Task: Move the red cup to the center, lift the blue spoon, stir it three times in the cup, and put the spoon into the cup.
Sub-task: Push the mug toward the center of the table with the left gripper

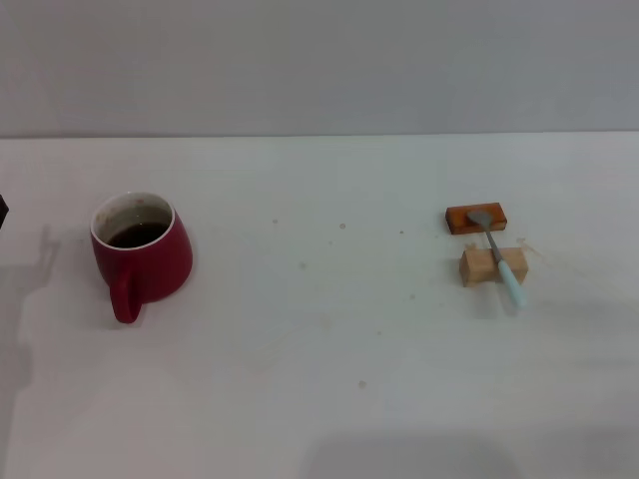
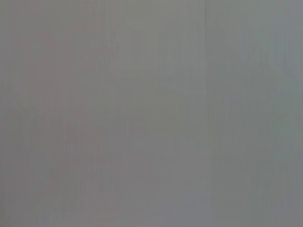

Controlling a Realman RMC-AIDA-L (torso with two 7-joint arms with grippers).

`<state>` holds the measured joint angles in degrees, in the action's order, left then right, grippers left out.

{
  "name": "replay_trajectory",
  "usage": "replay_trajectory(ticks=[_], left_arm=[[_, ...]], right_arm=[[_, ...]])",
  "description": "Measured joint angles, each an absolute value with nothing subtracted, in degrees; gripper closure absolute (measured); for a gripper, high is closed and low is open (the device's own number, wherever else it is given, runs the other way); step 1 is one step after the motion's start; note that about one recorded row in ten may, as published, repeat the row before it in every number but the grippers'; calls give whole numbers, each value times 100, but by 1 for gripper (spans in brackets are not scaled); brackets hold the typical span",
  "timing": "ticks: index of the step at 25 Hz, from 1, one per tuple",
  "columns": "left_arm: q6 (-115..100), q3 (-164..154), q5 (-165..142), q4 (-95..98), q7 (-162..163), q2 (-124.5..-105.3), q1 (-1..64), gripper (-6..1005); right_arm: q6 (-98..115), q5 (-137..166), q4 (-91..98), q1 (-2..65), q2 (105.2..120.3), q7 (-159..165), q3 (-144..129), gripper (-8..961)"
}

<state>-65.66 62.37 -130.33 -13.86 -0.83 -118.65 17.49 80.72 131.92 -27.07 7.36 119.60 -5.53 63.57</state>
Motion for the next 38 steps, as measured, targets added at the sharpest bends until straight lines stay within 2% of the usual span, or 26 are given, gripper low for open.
replay_trajectory(ticks=[19,24,30,38], left_arm=[[-6581,6168,-13089,-1329,-145,-11853,1686,209],[-6563,6148,-13090,-1315,-468,-11847,1721,449],[-6469,6001,-13093,-1312,-927,-11847,1820,684],[-6105,5933,-13097,-1284,-1641,-11842,1983,870]], right_arm=[[8103,13192,-2707,699,11962,-548,6250,246],[8104,13192,-2707,688,11962,-546,6246,246],[8104,13192,-2712,685,11962,-545,6247,245],[8104,13192,-2707,685,11962,-545,6249,244]])
